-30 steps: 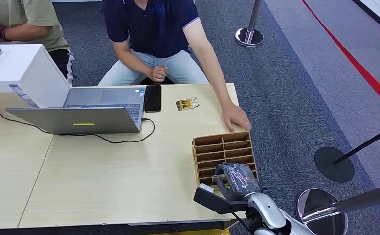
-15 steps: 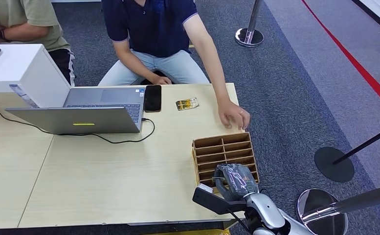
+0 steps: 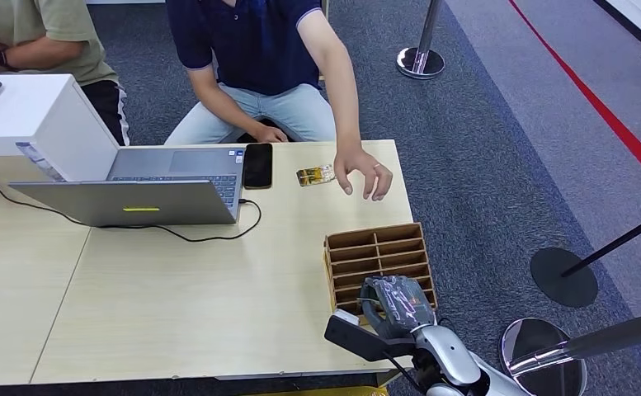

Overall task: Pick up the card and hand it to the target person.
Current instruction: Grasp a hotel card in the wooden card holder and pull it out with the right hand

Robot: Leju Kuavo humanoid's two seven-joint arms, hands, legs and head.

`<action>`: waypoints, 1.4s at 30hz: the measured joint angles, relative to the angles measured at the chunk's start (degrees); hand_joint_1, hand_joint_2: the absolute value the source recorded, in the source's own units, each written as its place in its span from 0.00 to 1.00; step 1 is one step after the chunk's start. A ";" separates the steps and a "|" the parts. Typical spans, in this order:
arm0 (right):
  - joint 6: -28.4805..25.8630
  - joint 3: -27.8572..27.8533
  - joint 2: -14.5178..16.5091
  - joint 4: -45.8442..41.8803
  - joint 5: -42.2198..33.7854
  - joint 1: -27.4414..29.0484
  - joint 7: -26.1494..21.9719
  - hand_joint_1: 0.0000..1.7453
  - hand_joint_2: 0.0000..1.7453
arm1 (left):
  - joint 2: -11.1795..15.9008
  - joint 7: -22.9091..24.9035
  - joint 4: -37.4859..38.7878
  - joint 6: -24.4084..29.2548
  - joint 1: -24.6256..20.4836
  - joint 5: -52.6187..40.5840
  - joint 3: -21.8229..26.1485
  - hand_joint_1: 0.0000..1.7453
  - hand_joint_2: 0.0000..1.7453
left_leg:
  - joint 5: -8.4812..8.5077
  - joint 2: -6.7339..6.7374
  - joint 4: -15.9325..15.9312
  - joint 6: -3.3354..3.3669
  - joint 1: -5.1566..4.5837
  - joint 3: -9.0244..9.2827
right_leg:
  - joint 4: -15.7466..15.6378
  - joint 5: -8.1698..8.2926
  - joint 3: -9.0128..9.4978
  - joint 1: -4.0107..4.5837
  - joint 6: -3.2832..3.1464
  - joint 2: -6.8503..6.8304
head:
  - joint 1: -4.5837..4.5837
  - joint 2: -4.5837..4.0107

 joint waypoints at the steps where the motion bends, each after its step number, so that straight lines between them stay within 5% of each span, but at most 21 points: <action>1: -0.01 0.00 0.00 0.00 0.01 0.00 0.00 0.95 1.00 | 0.00 0.00 0.00 0.00 0.00 0.00 0.00 0.00 1.00 | 0.00 0.00 0.00 0.00 0.00 0.00 | 0.00 0.00 0.00 0.00 0.00 0.00 | 0.00 0.00; 15: -0.57 -0.01 -0.01 -0.14 0.50 0.01 -0.23 0.95 1.00 | 0.00 0.00 0.00 -0.01 0.00 0.00 0.00 0.00 1.00 | 0.00 0.00 0.00 0.00 0.00 0.00 | 0.00 0.00 0.00 0.00 0.00 0.00 | 0.01 0.00; 24: -6.11 -2.73 0.28 -4.29 5.92 -1.24 -5.12 0.95 1.00 | 0.00 -0.19 0.00 -0.21 -0.01 -0.28 0.02 0.00 1.00 | 0.00 0.00 0.00 0.00 0.00 0.00 | 0.00 0.00 0.01 0.00 0.00 0.01 | 0.01 0.00; 42: -9.54 -6.32 7.76 5.01 -2.48 -12.85 -13.22 0.95 1.00 | 0.86 1.43 0.00 -1.86 -0.08 -3.42 0.00 0.00 1.00 | 0.03 0.00 0.00 -0.02 0.01 -0.04 | 0.03 0.00 0.00 0.00 0.00 0.01 | 0.01 0.00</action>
